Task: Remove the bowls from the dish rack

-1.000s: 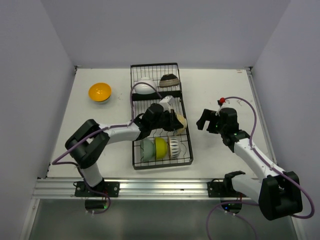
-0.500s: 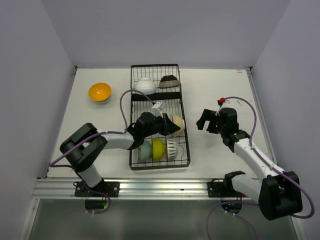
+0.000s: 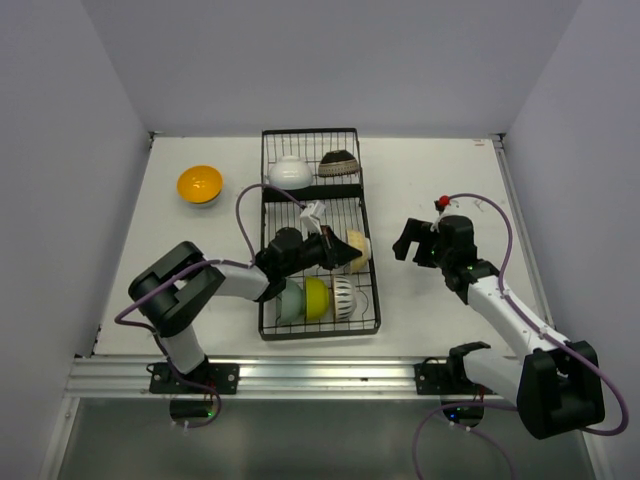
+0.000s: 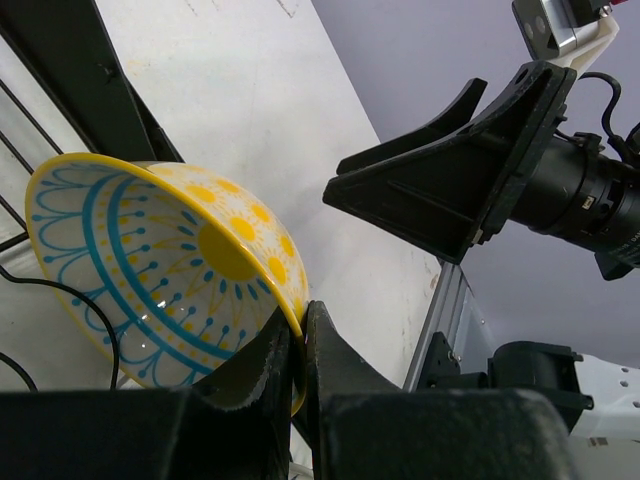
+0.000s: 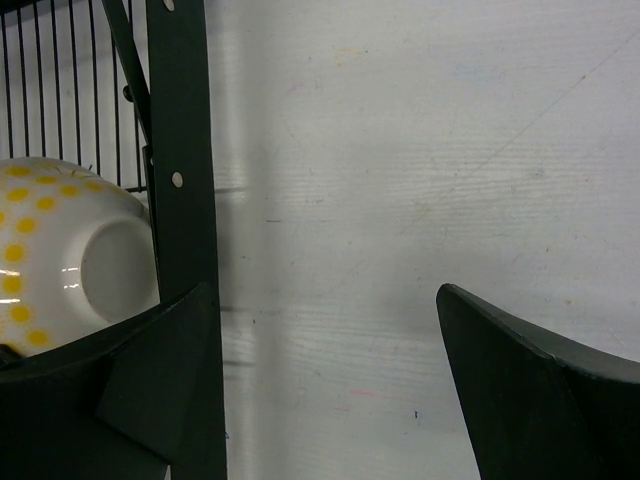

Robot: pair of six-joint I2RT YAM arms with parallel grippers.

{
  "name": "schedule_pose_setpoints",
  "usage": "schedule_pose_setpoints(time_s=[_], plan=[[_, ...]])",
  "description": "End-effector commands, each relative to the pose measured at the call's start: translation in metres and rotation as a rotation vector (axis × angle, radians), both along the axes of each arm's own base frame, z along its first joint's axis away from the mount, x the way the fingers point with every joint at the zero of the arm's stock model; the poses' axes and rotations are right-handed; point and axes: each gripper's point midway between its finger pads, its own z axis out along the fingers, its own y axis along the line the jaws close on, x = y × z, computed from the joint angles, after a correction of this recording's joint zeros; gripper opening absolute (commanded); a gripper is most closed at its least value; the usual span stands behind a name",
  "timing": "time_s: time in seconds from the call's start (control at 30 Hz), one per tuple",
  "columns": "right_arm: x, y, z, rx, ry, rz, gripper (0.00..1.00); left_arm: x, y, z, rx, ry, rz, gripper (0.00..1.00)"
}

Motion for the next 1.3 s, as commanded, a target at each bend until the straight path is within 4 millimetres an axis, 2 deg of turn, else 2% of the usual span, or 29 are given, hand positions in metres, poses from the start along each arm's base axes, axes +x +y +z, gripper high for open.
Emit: schedule_pose_setpoints(time_s=[0.0, 0.33, 0.63, 0.77, 0.97, 1.27], plan=[[0.011, 0.0, 0.016, -0.004, -0.048, -0.016, 0.99, 0.001, -0.014, 0.078, -0.201, -0.183, -0.053, 0.0], [0.012, 0.0, 0.016, -0.005, -0.05, -0.015, 0.99, 0.005, 0.003, 0.083, -0.188, -0.207, -0.031, 0.0], [0.011, -0.001, 0.015, -0.007, -0.047, -0.014, 0.98, 0.001, 0.008, 0.084, -0.274, -0.179, -0.039, 0.0], [0.011, 0.0, 0.016, -0.005, -0.05, -0.013, 0.99, 0.001, 0.01, 0.091, -0.314, -0.192, -0.05, 0.0], [0.011, 0.0, 0.016, -0.006, -0.048, -0.013, 0.98, 0.002, 0.002, 0.098, -0.3, -0.211, -0.09, 0.0], [0.011, 0.0, 0.016, -0.007, -0.05, -0.012, 0.99, 0.006, -0.011, 0.088, -0.247, -0.163, -0.153, 0.0]])
